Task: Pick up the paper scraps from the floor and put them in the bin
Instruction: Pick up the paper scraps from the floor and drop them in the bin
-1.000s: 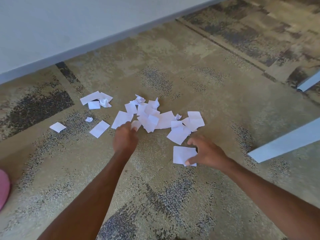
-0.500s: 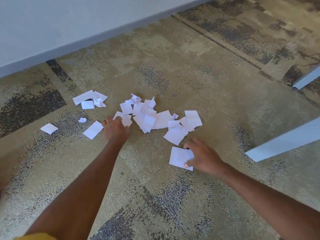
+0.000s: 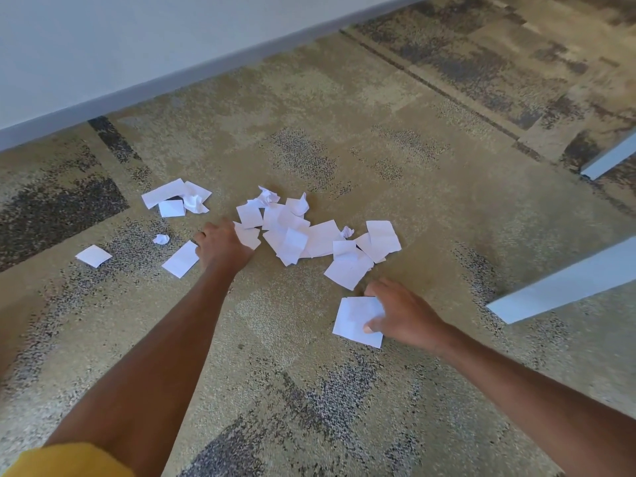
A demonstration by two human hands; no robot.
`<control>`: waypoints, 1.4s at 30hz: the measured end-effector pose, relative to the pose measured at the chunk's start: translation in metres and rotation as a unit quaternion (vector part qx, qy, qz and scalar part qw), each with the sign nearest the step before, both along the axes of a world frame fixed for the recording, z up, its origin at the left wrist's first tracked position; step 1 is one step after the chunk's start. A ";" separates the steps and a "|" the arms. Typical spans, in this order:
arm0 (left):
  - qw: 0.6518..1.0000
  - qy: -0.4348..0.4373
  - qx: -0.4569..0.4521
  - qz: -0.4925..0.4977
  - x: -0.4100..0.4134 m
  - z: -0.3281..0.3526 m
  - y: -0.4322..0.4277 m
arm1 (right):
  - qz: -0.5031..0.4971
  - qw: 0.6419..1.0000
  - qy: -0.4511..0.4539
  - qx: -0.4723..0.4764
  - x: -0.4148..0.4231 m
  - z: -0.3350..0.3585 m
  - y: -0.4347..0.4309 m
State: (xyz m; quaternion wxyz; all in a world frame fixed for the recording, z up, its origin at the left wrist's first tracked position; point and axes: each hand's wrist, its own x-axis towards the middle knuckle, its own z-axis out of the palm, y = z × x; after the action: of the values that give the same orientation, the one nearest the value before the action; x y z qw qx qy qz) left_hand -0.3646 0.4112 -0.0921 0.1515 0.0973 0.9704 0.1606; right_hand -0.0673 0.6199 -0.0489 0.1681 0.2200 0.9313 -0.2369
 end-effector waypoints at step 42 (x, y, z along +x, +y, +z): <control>0.700 -0.207 0.642 0.235 0.150 0.143 -0.146 | -0.184 0.827 0.160 -0.506 -0.126 0.116 -0.190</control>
State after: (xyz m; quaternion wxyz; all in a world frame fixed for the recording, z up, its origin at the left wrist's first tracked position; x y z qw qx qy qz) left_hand -0.2147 0.2648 0.0508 0.2071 -0.0964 0.5674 0.7911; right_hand -0.1934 0.4300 0.0667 0.0581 0.2306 0.6368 -0.7334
